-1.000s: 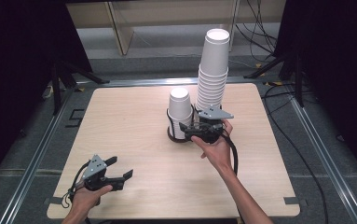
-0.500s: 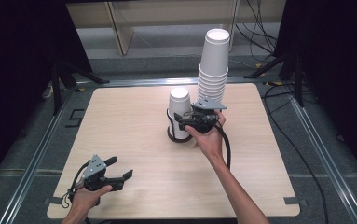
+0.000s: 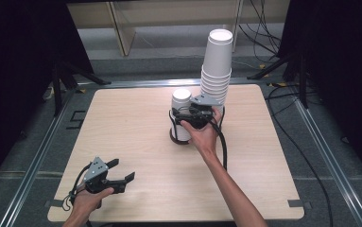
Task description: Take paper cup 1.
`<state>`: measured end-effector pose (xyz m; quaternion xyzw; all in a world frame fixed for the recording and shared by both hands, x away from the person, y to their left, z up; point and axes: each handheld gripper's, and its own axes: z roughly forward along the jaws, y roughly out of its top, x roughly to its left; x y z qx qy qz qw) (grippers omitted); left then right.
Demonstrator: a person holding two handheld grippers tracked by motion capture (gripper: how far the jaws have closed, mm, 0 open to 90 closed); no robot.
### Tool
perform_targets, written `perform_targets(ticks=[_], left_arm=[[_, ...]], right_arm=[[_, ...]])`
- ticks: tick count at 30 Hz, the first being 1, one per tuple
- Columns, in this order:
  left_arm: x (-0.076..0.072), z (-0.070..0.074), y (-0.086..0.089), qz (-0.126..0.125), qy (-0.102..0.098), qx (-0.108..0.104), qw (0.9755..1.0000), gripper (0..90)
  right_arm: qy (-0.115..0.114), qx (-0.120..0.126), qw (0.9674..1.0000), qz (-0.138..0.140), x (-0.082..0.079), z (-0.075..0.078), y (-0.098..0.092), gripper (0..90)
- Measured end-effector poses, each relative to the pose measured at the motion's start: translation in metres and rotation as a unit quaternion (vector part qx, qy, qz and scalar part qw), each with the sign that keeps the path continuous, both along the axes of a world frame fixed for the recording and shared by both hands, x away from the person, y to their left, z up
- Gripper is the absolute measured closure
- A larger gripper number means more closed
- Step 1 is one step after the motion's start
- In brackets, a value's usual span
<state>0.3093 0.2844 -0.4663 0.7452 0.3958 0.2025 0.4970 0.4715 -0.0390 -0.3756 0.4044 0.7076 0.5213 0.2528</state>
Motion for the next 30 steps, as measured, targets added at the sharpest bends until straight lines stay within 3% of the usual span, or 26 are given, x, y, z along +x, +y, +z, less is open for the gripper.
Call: perform_targets(ticks=[3,4,9,12,16,19,23,30], left_arm=[[0.000,0.000,0.000,0.000,0.000,-0.001,1.0000,14.8],[0.000,0.000,0.000,-0.001,0.000,0.000,1.0000,14.8],[-0.001,0.000,-0.001,0.002,0.003,0.005,1.0000,14.8],[-0.001,0.000,-0.001,0.001,0.000,0.003,1.0000,14.8],[0.000,0.000,0.000,-0.001,-0.002,0.001,1.0000,14.8],[-0.001,0.000,-0.001,-0.002,-0.002,0.003,1.0000,14.8],[-0.001,0.001,-0.001,-0.002,-0.003,0.011,0.9999,14.8],[-0.001,0.000,-0.002,-0.004,-0.004,0.006,1.0000,14.8]], right_arm=[[-0.004,0.000,0.9999,-0.014,0.004,0.001,0.004,15.1],[0.009,-0.002,0.9997,-0.022,0.004,0.002,0.008,15.4],[0.005,-0.016,0.9990,-0.041,0.006,-0.001,0.015,14.8],[0.005,-0.012,0.9984,-0.054,0.009,-0.002,0.018,14.8],[0.015,-0.006,0.9982,-0.057,0.009,-0.002,0.020,16.5],[0.003,-0.024,0.9981,-0.057,0.009,-0.001,0.019,17.4],[0.007,-0.004,0.9985,-0.055,0.005,0.003,0.017,17.8],[-0.018,0.024,0.9983,-0.049,-0.002,0.027,0.012,18.0]])
